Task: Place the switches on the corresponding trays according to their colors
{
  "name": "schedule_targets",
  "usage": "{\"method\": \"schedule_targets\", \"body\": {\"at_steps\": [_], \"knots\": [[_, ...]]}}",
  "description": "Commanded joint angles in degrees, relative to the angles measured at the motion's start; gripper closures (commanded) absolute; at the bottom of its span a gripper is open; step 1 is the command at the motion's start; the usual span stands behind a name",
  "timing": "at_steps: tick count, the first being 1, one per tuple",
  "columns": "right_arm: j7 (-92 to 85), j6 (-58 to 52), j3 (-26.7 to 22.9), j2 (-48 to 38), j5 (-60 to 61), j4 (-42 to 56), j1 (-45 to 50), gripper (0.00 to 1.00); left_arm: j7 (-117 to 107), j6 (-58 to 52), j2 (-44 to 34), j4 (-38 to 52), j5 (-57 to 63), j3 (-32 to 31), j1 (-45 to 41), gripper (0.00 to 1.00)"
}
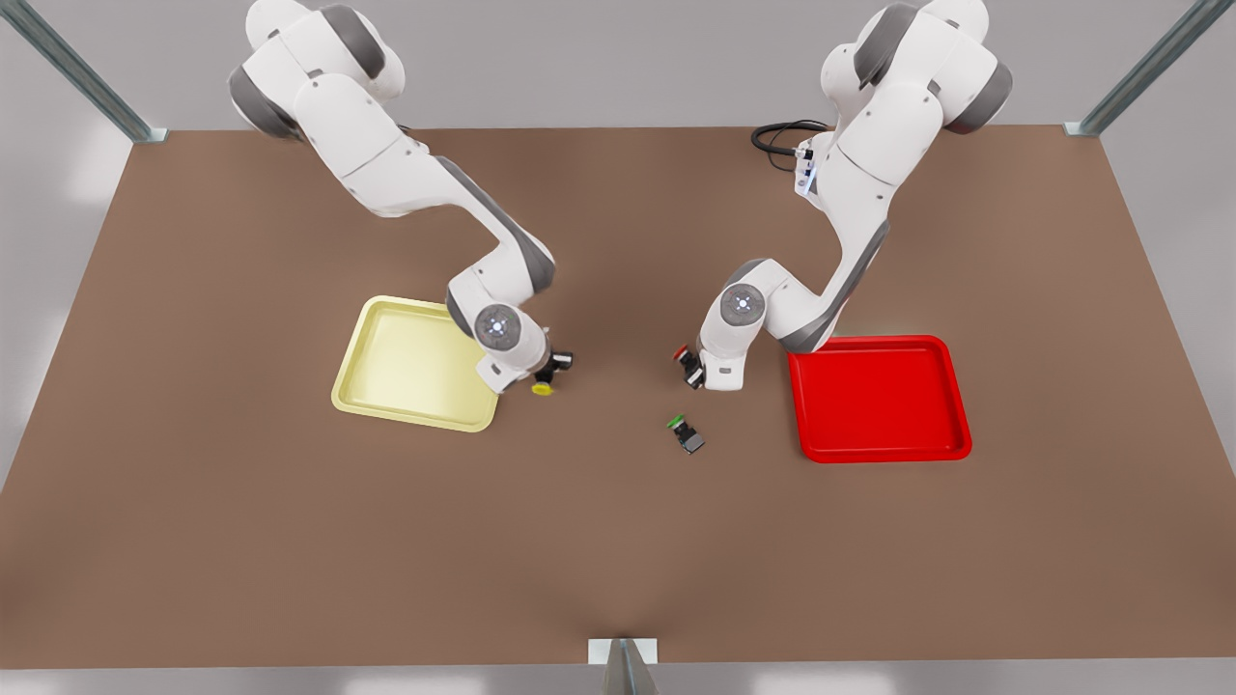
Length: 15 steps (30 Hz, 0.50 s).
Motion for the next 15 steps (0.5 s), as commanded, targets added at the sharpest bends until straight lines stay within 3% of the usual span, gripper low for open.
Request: {"method": "schedule_targets", "body": {"at_steps": [1,4,7,8,9,10,11,12,15], "knots": [[-0.4,-0.7,0.0,-1.5,-0.6,-0.1,-0.9,0.59,0.0,0.0,0.0,0.0,0.0,0.0,0.0,0.47],[-18.0,-4.8,0.0,-10.0,-0.6,-4.8,-15.1,0.57,0.1,-2.0,-1.0,0.2,0.0,0.9,0.0,0.47],[-24.3,-7.3,-0.1,-10.6,-0.7,-7.8,-20.0,0.51,-1.0,-2.4,-0.9,0.0,-0.1,0.8,0.0,0.47],[-24.4,-7.4,0.1,-10.8,-0.7,-9.2,-19.5,0.49,-2.2,-2.8,-0.9,-0.1,-0.1,0.8,0.0,0.42],[-24.4,-6.8,0.7,-11.0,-0.7,-11.8,-19.3,0.48,-2.6,-3.9,-1.4,0.1,-0.1,0.8,0.0,0.24],[-24.4,-6.6,0.9,-11.4,-0.5,-13.6,-18.8,0.48,-3.2,-3.9,-2.0,0.2,-0.3,0.8,0.0,0.00],[-24.3,-5.4,2.4,-11.7,-0.4,-15.3,-18.8,0.37,-4.5,-4.2,-2.7,0.2,-0.5,0.8,0.0,0.00],[-24.3,-4.9,2.4,-11.7,-0.4,-15.9,-18.7,0.00,-4.4,-4.3,-2.6,0.1,-0.5,0.8,0.0,0.00],[-25.0,-4.8,2.4,-12.2,-0.4,-16.2,-19.1,0.00,-5.8,-3.9,-2.9,-1.2,-0.5,0.6,-0.2,0.00]]}}
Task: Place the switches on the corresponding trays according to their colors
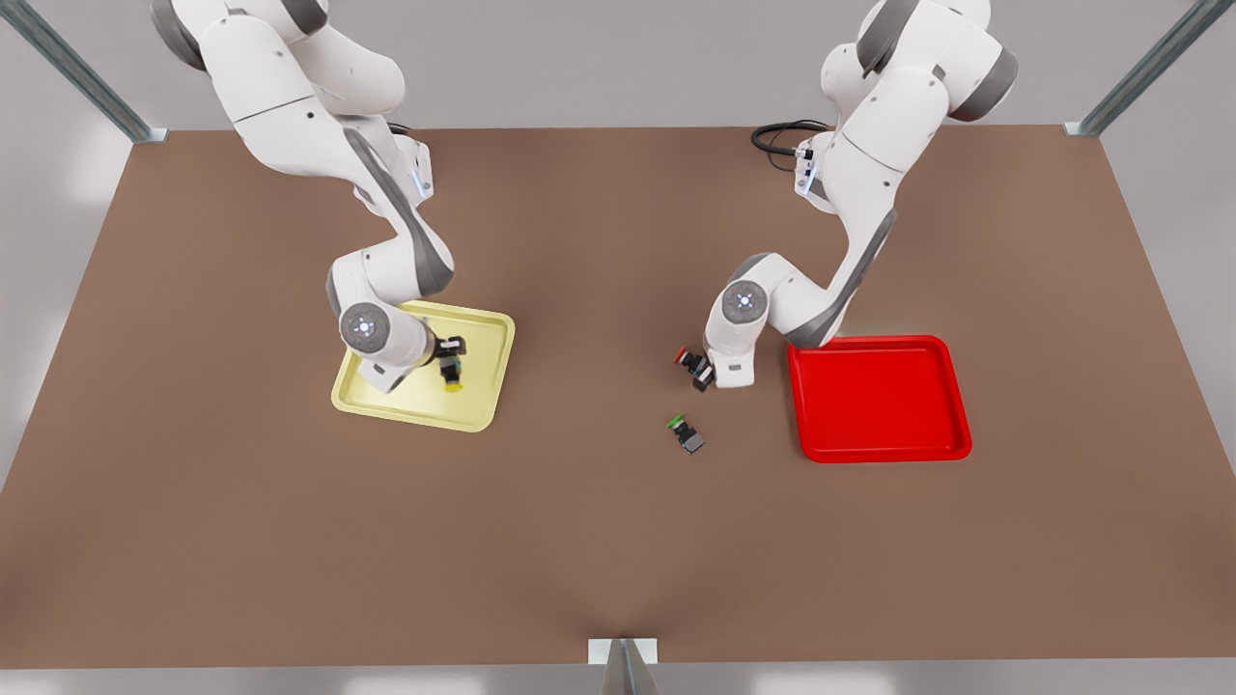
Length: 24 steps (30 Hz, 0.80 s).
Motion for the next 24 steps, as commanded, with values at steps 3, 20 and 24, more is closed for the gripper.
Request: {"method": "schedule_targets", "body": {"at_steps": [3,20,24], "knots": [[-0.2,0.0,0.0,-0.3,0.1,0.3,-0.2,0.00,-1.8,0.4,0.1,-0.5,-0.1,-0.6,-1.1,0.00],[-11.8,-28.2,-27.9,-34.3,-4.3,18.6,11.0,0.00,-1.8,2.5,1.3,-0.3,0.5,-0.1,-1.8,0.48],[-11.8,-28.2,-27.9,-34.3,-4.3,18.4,10.9,0.00,-1.8,4.2,1.9,0.0,0.5,-0.1,-1.8,0.51]]}}
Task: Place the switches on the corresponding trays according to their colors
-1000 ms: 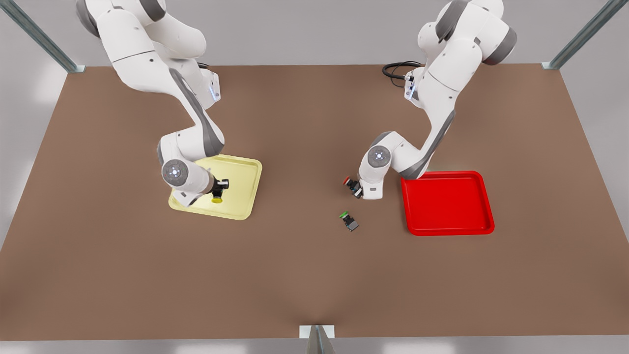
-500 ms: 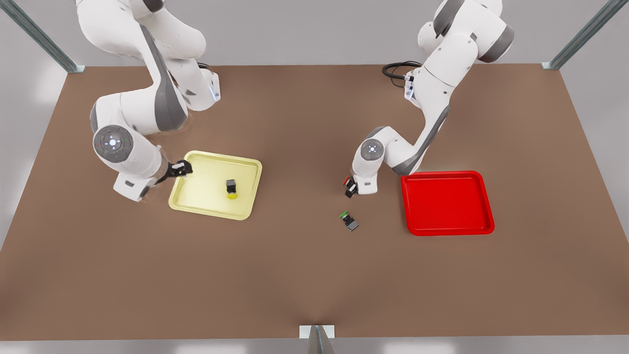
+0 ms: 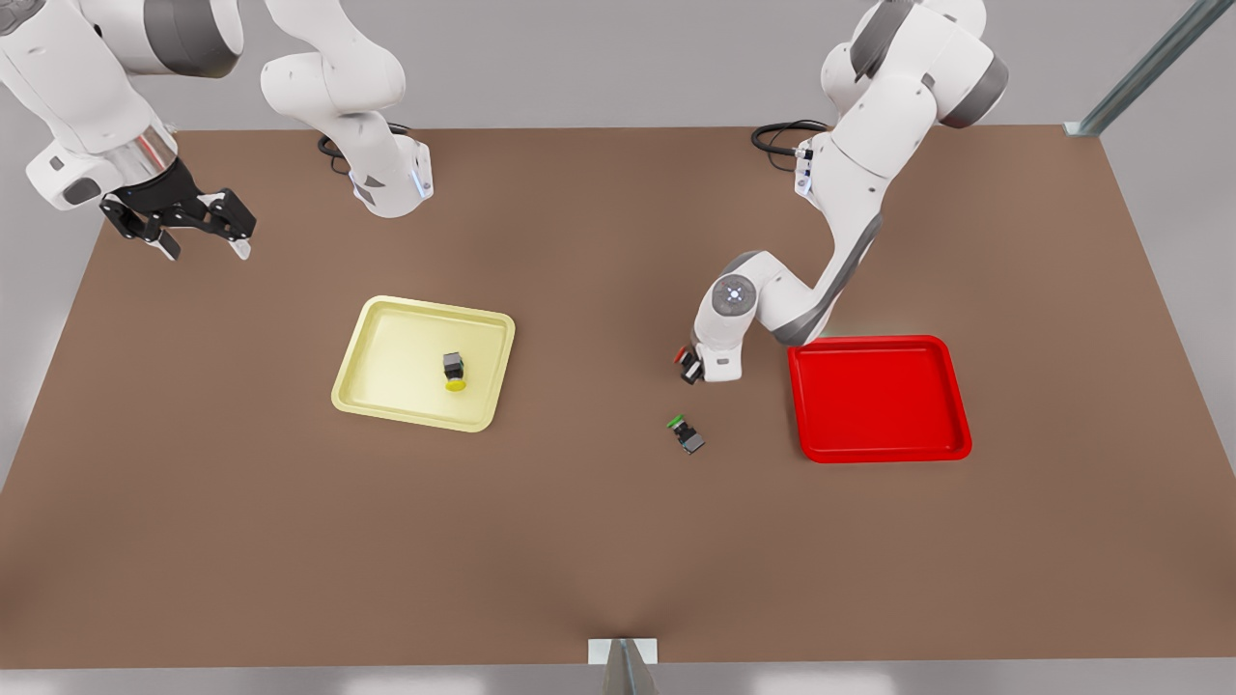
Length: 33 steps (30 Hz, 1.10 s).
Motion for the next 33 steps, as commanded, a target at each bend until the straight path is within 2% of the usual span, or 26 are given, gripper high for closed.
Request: {"method": "schedule_targets", "body": {"at_steps": [1,8,14,18,20,23,25,27,29,33], "knots": [[0.0,0.0,0.0,-0.1,0.0,0.0,0.0,0.00,0.0,0.0,0.0,0.0,0.0,0.0,0.0,0.52],[0.0,-0.2,-0.2,-0.3,0.1,0.3,-0.2,0.00,0.0,-0.3,0.0,0.0,0.1,0.0,0.0,0.51],[0.0,0.6,-0.2,-0.3,0.1,0.3,-0.4,0.00,2.5,-2.8,-3.4,-0.1,0.0,2.1,0.8,0.51],[0.0,0.7,-0.4,-0.2,0.1,0.1,-0.4,0.00,11.9,-3.2,-6.0,1.1,-0.5,9.6,2.5,0.51],[0.0,0.5,-0.4,-0.3,0.1,0.1,-0.5,0.00,17.8,-7.2,-8.7,1.1,-2.3,10.3,5.2,0.51],[0.0,0.6,-0.2,-0.3,0.5,0.2,-0.4,0.00,32.8,-14.2,-13.8,1.1,-9.5,16.5,5.4,0.51],[0.0,0.7,-0.1,-0.3,1.2,0.1,-0.4,0.00,43.9,-13.8,-13.4,1.1,-11.7,21.4,7.0,0.51],[0.0,0.6,-0.1,-0.3,1.2,0.1,-0.4,0.00,48.9,-13.2,-12.0,1.0,-11.7,22.6,9.1,0.50],[0.0,0.4,-0.1,-0.3,1.2,0.0,-0.4,0.00,49.7,-13.4,-12.5,-1.3,-11.6,22.8,9.6,0.00],[0.0,0.5,-0.1,-0.3,1.2,0.0,-0.4,0.00,50.6,-13.2,-16.7,-5.4,-11.7,22.8,9.6,0.00]]}}
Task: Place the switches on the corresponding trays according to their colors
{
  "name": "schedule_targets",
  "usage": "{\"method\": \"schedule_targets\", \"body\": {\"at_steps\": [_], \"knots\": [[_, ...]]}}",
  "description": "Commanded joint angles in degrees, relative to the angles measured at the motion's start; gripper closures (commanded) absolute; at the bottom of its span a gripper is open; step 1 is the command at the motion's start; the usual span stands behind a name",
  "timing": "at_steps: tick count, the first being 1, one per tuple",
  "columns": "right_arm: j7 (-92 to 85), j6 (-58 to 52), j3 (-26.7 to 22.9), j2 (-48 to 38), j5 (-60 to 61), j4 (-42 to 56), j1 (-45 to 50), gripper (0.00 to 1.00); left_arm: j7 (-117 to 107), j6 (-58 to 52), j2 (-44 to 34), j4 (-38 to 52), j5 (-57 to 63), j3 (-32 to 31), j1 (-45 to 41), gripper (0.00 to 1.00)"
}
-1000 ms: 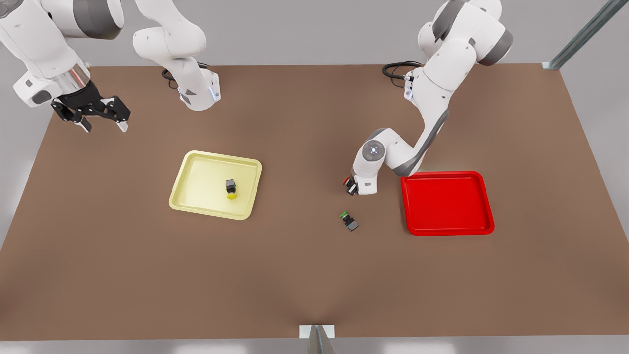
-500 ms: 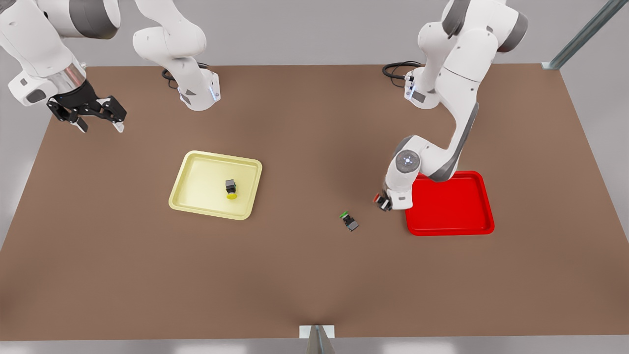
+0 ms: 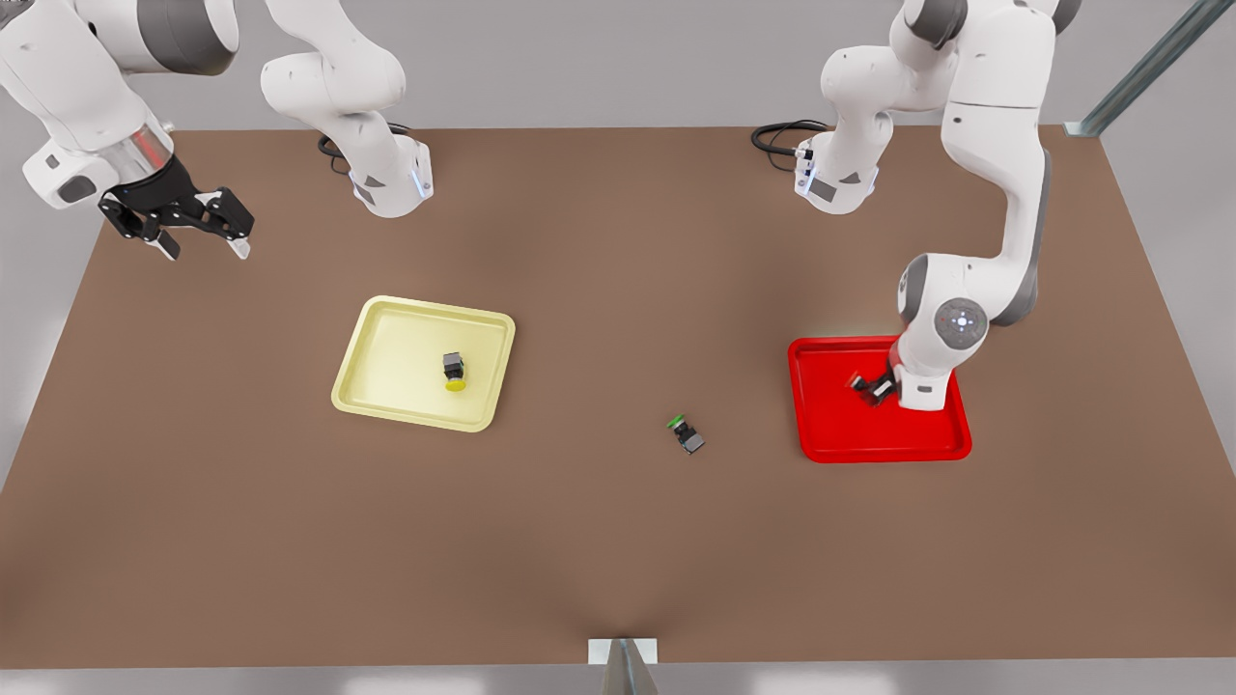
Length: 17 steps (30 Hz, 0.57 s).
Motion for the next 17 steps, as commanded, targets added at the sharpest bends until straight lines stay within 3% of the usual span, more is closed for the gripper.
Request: {"method": "schedule_targets", "body": {"at_steps": [1,4,7,9,13,17], "knots": [[0.0,-0.1,0.0,0.0,0.0,0.0,0.0,0.00,0.1,0.0,0.1,0.1,-2.1,0.0,0.0,0.00],[0.0,0.1,0.0,0.0,0.0,-0.2,0.0,0.00,12.1,-4.8,-5.0,7.2,-1.9,-0.3,-0.1,0.01],[0.0,0.1,0.0,-0.1,0.0,-0.3,0.0,0.00,35.7,-39.2,-6.1,35.9,-9.5,-2.8,-0.4,0.00],[0.0,0.1,0.0,-0.1,0.0,-0.2,0.0,0.00,50.4,-50.2,-9.0,42.4,-7.3,-1.9,-0.5,0.00],[0.0,0.0,0.0,-0.9,0.0,-1.0,0.0,0.00,48.6,-48.2,-1.3,46.5,-5.5,-5.4,-0.6,0.00],[0.0,0.1,-0.1,-1.6,0.0,-1.6,0.0,0.00,46.1,-48.3,-1.7,46.3,-4.6,-6.9,-0.7,0.00]]}}
